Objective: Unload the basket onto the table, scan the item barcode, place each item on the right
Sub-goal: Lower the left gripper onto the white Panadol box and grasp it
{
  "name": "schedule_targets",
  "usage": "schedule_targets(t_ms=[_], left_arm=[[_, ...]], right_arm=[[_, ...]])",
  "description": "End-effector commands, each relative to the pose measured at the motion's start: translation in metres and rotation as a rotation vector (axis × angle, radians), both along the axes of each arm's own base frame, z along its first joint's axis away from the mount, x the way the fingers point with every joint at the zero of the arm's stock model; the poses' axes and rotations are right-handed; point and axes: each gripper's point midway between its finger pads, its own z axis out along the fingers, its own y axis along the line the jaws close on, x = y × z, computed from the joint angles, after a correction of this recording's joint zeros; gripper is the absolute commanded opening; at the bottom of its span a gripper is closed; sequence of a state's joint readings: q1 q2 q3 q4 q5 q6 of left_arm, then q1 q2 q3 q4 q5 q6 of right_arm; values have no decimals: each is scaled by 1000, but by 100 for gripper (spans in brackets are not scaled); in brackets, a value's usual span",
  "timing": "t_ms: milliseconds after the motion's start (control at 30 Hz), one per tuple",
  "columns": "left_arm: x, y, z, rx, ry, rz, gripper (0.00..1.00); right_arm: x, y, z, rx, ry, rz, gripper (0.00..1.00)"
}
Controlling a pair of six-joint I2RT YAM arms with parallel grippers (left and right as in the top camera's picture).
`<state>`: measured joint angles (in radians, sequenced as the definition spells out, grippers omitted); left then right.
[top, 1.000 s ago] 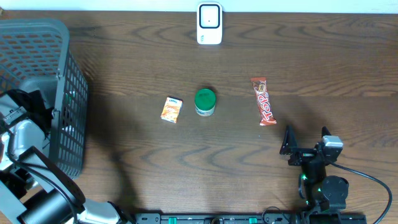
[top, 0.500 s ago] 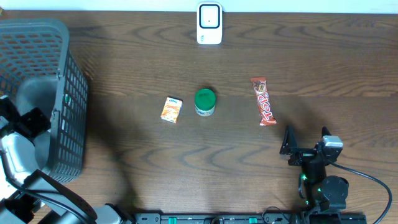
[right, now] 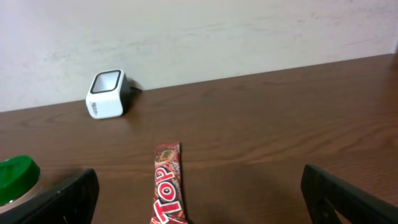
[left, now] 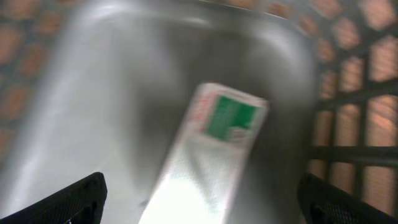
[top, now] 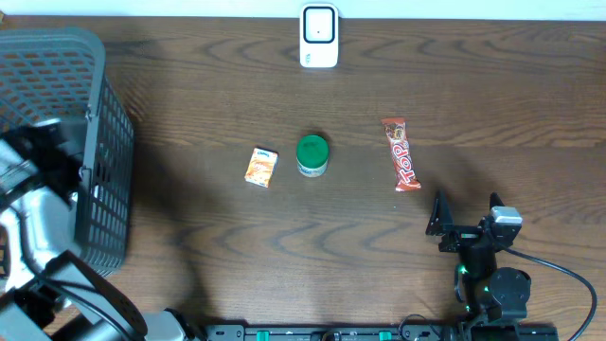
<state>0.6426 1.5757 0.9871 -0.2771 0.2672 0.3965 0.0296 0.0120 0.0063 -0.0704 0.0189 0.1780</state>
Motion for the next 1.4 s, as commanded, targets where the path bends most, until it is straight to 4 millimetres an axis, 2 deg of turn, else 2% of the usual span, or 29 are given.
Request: schedule_targets(t_ms=[0, 300, 633, 900, 1100, 1167, 1300, 1367], left_arm=[[1, -10, -21, 65, 97, -39, 98], [-8, 1, -42, 111, 190, -29, 98], [-11, 1, -83, 71, 266, -48, 98], [-9, 7, -88, -3, 215, 34, 98], [-18, 19, -88, -65, 186, 109, 100], [-19, 18, -88, -82, 183, 108, 93], [-19, 16, -90, -94, 183, 99, 91], [-20, 15, -92, -100, 191, 99, 81]], right_arm=[[0, 2, 0, -7, 0, 10, 99], [0, 2, 0, -7, 0, 10, 99], [0, 2, 0, -7, 0, 10, 99], [0, 2, 0, -7, 0, 10, 99], [0, 2, 0, -7, 0, 10, 99], [0, 2, 0, -7, 0, 10, 99], [0, 2, 0, -7, 0, 10, 99], [0, 2, 0, -7, 0, 10, 99]])
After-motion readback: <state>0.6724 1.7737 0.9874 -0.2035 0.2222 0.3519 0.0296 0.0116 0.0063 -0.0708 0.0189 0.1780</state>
